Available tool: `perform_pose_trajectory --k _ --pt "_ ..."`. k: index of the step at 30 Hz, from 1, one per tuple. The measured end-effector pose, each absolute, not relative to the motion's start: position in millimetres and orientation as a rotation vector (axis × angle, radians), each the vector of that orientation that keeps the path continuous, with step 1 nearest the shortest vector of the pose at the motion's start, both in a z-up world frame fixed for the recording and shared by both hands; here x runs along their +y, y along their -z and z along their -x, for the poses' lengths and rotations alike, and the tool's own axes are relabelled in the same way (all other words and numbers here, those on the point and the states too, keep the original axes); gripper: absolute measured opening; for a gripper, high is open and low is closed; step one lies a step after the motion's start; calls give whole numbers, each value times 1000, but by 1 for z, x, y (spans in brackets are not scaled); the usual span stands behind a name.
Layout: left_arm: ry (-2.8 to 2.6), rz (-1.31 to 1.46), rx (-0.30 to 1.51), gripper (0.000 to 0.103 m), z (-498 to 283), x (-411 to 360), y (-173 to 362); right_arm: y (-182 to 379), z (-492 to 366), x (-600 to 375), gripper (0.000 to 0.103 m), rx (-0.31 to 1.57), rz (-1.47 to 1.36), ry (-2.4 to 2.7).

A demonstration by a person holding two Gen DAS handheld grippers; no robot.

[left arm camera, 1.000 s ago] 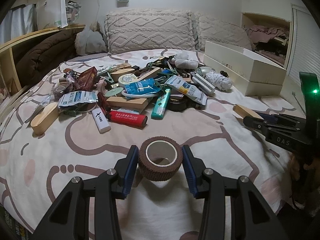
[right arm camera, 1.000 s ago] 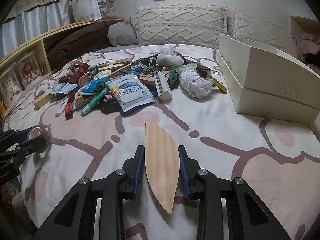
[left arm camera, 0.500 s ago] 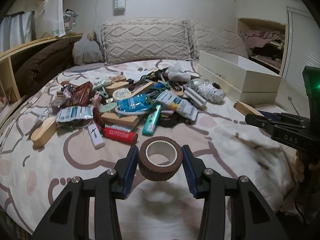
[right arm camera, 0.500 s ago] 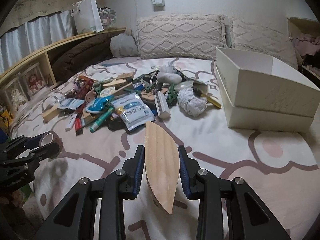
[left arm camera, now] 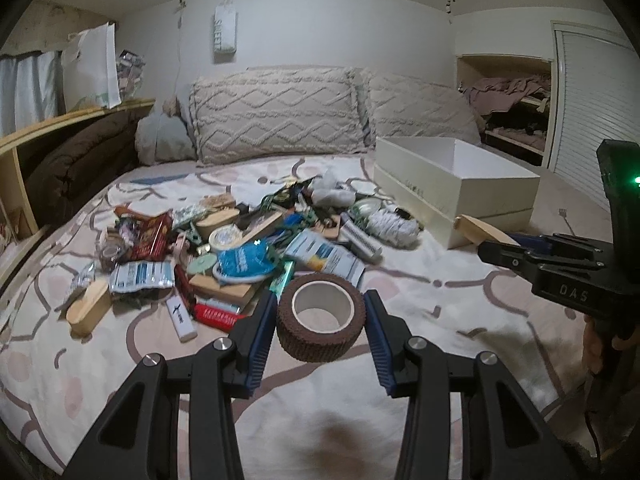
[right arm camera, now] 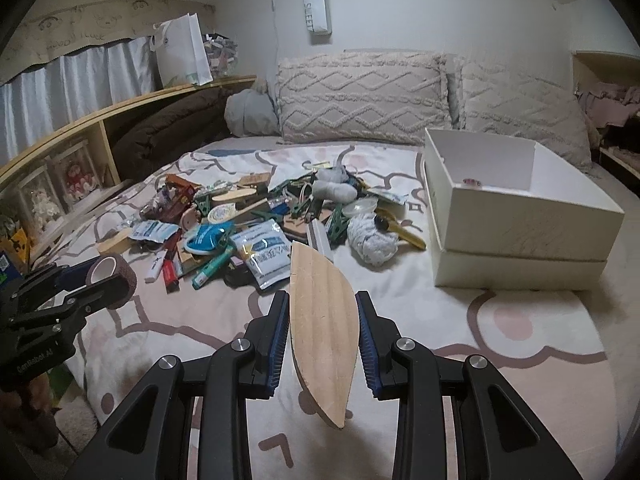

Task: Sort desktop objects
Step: 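Lift the brown tape roll and wooden board and carry them toward the white box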

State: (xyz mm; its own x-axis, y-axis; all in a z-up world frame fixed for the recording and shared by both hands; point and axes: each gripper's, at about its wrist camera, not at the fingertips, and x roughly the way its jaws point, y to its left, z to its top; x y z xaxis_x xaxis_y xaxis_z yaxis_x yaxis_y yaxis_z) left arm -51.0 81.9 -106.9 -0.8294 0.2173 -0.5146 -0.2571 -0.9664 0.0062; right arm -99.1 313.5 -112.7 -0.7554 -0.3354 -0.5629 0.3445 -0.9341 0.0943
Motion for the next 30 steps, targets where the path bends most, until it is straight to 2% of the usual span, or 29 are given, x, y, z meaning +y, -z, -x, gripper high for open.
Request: perform_pose_trajectory --k 30 --pt "-2698 621 80 44 71 167 57 51 93 388 33 -38 -745 2764"
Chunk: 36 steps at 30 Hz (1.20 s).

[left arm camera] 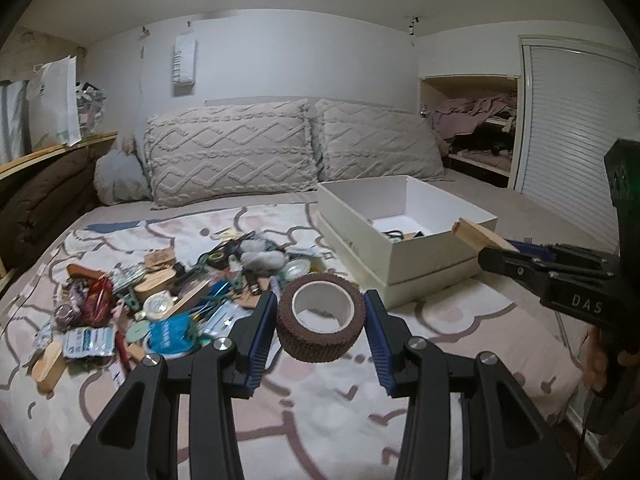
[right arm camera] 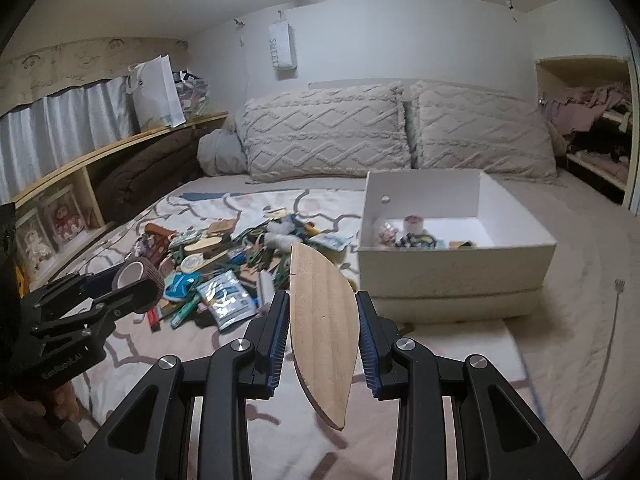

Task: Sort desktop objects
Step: 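Lift the brown tape roll and wooden board and carry them toward the white box, then lower the tape roll and wooden board into the white box with both tools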

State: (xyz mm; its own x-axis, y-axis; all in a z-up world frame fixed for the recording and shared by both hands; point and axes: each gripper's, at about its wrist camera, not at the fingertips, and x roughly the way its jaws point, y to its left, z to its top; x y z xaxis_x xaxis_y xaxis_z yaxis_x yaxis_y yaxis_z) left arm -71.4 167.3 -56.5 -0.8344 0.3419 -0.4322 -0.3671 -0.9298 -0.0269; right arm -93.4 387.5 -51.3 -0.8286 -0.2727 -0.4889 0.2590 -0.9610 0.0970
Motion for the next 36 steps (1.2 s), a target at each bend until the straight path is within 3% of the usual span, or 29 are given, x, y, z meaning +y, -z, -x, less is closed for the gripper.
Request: perform_pose_trajectory --k 9,20,36 --pt "-2645 575 72 44 96 205 43 32 115 413 33 -9 -709 2804" --pt "-2623 471 50 44 135 238 13 8 163 469 33 -238 -726 2789" --pt "-2589 350 57 44 197 294 -40 -41 232 544 33 -306 -624 2925"
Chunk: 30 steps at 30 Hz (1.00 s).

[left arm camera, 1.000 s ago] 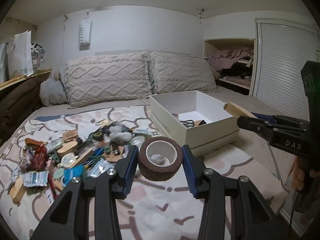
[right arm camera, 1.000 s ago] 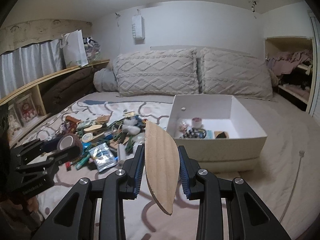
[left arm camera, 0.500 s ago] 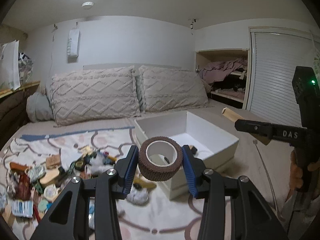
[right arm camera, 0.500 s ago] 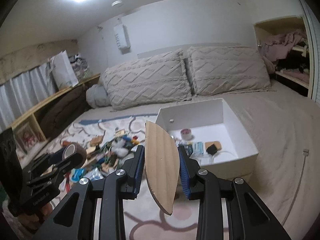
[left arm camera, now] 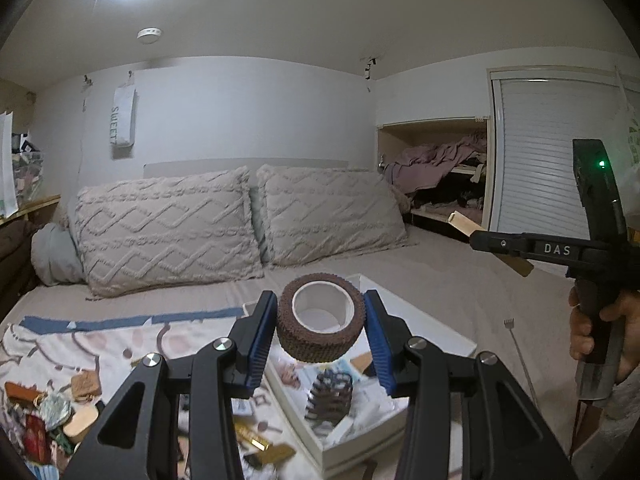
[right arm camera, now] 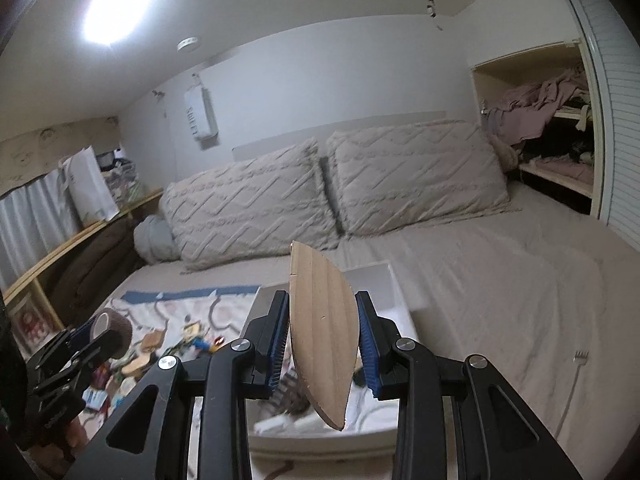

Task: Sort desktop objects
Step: 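Lower the tape roll and wooden board into the white box with both tools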

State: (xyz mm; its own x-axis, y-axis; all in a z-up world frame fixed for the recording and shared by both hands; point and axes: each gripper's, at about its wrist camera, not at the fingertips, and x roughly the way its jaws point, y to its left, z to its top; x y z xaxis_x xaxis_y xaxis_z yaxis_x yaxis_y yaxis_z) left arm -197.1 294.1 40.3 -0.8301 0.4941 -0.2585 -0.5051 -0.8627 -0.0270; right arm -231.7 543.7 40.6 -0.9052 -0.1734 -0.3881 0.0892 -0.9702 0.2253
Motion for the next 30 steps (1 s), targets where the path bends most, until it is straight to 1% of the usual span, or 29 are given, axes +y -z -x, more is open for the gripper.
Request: perform_pose_trajectory --k 7,13,17,23,30 --pt "-2560 317 105 44 222 327 -57 -47 264 561 33 -300 -621 2925" --pt "-2533 380 73 44 253 351 -59 -31 288 565 33 -214 -682 2906" --pt "-2516 452 50 44 268 365 -51 -10 302 562 33 -174 -763 2881" --pt "-2489 613 25 44 288 383 -27 16 323 562 33 -213 -899 2814" --pt "-2459 744 19 44 295 401 6 43 339 557 33 -173 -1065 2769"
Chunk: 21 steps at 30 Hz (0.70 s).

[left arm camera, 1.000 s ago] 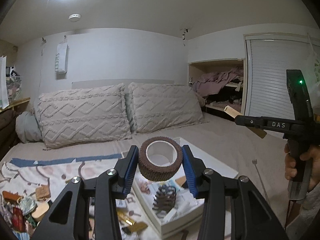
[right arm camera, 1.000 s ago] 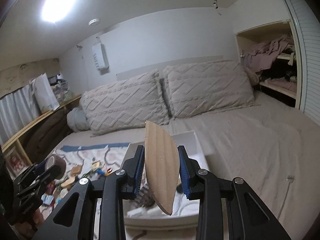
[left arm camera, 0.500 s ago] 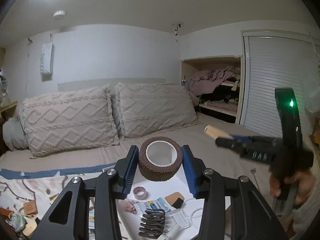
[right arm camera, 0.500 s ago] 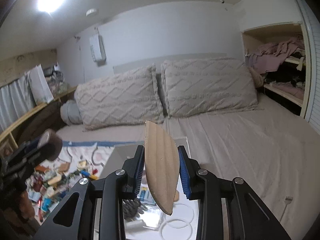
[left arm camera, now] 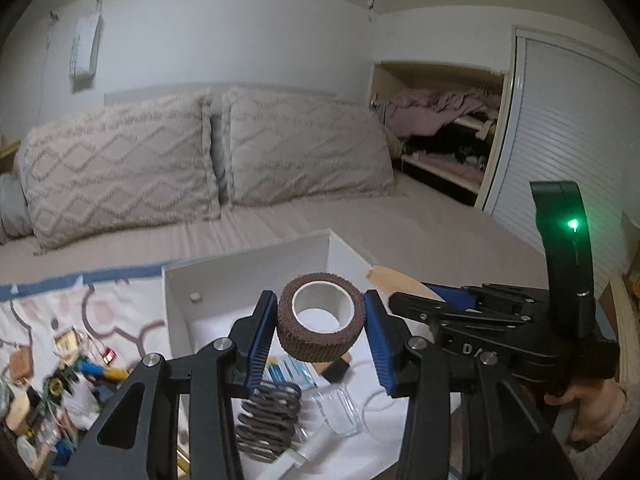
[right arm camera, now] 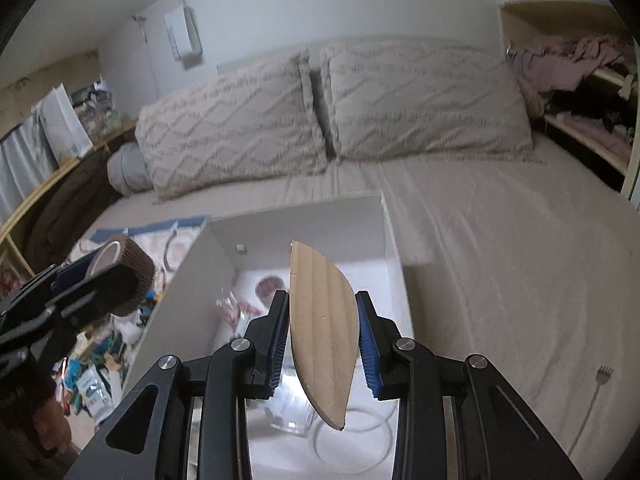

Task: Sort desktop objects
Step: 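Lower the tape roll and wooden board into the white box with both tools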

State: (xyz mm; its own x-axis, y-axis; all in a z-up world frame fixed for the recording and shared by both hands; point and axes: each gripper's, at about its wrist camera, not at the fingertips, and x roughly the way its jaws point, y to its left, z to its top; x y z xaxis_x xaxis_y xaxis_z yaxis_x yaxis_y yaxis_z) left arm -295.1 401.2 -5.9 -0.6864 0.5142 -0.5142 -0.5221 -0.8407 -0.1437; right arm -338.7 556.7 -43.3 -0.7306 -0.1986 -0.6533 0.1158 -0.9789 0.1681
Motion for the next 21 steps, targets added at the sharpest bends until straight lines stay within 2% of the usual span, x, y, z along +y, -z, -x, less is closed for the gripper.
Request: perform_pose_trajectory --k 8,21 --pt "-2449 877 2 44 299 408 38 65 345 542 33 -26 -1226 2697" --pt "-2433 981 -21 43 303 415 68 71 345 540 33 51 -1285 2659"
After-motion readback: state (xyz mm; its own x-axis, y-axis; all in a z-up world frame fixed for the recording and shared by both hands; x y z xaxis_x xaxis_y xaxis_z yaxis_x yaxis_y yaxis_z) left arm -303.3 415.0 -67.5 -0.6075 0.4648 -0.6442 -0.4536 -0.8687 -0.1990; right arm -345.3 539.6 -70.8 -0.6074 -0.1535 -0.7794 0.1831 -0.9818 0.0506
